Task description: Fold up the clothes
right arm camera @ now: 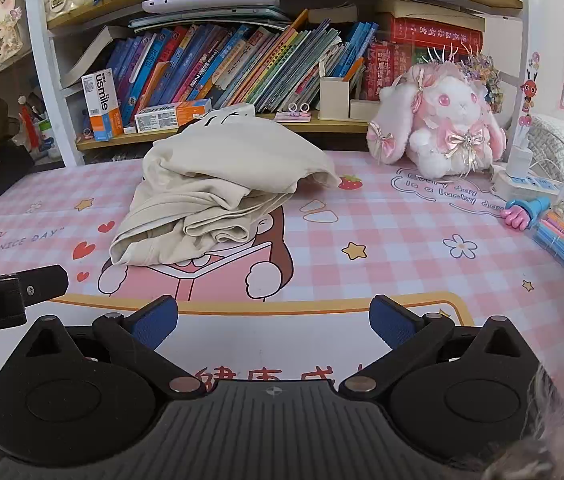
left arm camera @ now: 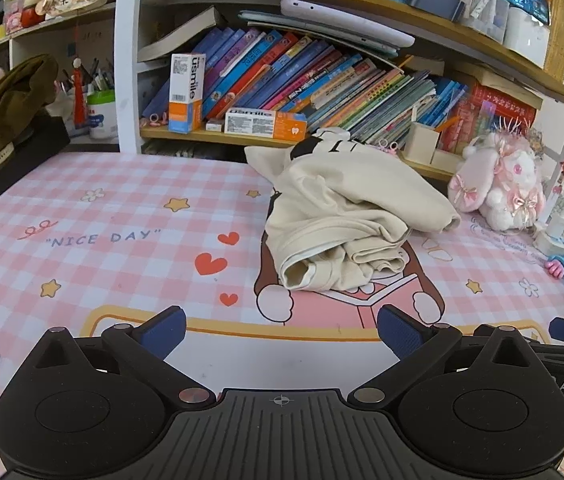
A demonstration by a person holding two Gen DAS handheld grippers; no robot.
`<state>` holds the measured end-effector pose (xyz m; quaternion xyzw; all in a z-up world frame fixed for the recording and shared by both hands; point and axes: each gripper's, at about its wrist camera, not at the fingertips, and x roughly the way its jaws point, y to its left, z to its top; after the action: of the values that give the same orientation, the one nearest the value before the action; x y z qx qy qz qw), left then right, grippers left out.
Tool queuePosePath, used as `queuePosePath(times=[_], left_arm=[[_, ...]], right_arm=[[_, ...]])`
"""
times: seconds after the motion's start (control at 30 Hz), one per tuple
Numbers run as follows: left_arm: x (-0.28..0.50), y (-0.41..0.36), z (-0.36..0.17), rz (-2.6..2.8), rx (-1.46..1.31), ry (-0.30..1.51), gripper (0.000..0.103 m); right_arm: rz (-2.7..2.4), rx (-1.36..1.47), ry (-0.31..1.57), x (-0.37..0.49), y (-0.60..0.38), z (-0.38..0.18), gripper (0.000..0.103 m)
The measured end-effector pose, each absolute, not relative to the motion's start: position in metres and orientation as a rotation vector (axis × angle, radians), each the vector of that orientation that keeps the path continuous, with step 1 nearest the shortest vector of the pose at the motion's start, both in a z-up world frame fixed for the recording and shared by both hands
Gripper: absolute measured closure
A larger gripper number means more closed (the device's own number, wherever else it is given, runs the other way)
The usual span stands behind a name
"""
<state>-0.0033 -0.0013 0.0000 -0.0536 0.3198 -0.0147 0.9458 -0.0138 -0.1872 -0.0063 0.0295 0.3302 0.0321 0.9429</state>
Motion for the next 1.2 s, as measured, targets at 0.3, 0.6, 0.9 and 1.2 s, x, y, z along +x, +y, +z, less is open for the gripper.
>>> queuePosePath(times=[0.3,0.6,0.9,1.2], left_arm=[[0.0017,0.0013,-0.0034,-0.020,-0.119,0.696,0.000],[0.0022,0.0036,-0.0030,-0.009,-0.135,0.702,0.000],[0.0019,0.0029,0.0002,-0.005,-0.131,0.697,0.000],[-0.0003,0.0034,0.0015,-0.001,-0.125,0.696,0.000]], right_arm=[[0.059,0.061,0.679,-0.0139,-0.1885,-0.0063,0.000],[0.061,0.066,0.678,-0.0131,-0.1886,-0.0075,0.000],[0.059,0.070,0.675,-0.0144,-0.1899,-0.0060,0.000],[0.061,0.072,0.668,-0.0166,-0.1902,-0.0044,0.000]])
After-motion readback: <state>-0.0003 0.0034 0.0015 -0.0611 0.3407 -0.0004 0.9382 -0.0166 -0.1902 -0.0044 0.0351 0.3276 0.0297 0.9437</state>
